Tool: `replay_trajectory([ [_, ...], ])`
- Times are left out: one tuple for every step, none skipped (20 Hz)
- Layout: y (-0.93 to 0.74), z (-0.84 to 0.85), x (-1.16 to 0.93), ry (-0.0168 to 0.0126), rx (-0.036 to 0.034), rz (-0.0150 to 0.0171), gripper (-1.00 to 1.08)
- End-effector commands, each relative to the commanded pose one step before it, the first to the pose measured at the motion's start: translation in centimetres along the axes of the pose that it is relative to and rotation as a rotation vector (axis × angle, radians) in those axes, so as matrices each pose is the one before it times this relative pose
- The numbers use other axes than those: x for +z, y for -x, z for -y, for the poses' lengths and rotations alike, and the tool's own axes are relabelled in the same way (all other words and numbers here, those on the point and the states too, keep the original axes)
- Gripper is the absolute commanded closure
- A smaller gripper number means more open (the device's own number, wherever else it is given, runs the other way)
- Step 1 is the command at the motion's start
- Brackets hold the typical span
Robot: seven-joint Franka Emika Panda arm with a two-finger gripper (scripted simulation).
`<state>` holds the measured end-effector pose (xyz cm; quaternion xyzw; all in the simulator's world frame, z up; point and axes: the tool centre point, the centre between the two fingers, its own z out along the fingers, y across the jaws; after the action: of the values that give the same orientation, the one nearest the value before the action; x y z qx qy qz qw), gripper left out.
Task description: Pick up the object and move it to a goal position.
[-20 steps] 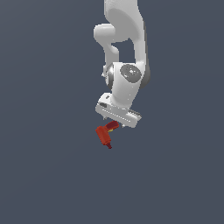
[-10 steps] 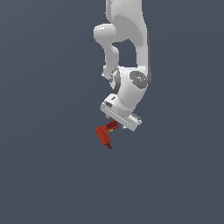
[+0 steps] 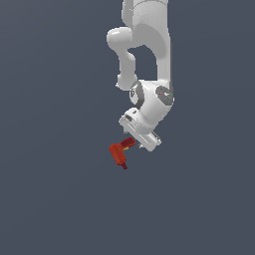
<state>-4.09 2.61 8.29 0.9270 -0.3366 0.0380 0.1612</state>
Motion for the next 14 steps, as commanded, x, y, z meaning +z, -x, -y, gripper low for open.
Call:
replay_trajectory([
  [0.442,0.033,0.426,0.01527,0.03973,-0.01379,-1.00],
  [0.176,0.007,0.162,0.00572,0.01540,-0.00567,-1.00],
  [0.175,0.004,0.159,0.00555,0.01537,-0.00583,-1.00],
  [0.174,0.001,0.155,0.00538,0.01535,-0.00600,-1.00],
  [0.173,-0.003,0.152,0.00520,0.01534,-0.00616,-1.00],
  [0.172,-0.006,0.149,0.00503,0.01532,-0.00631,-1.00],
  [0.170,-0.010,0.145,0.00485,0.01532,-0.00646,-1.00],
  [0.169,-0.013,0.142,0.00466,0.01530,-0.00661,-1.00],
  [0.167,-0.016,0.139,0.00447,0.01530,-0.00675,-1.00],
  [0.166,-0.018,0.136,0.00427,0.01527,-0.00687,-1.00],
  [0.164,-0.022,0.132,0.00408,0.01527,-0.00701,-1.00],
  [0.161,-0.025,0.127,0.00383,0.01506,-0.00703,-1.00],
  [0.151,-0.026,0.118,0.00346,0.01433,-0.00680,-1.00],
  [0.141,-0.027,0.109,0.00310,0.01356,-0.00653,-1.00],
])
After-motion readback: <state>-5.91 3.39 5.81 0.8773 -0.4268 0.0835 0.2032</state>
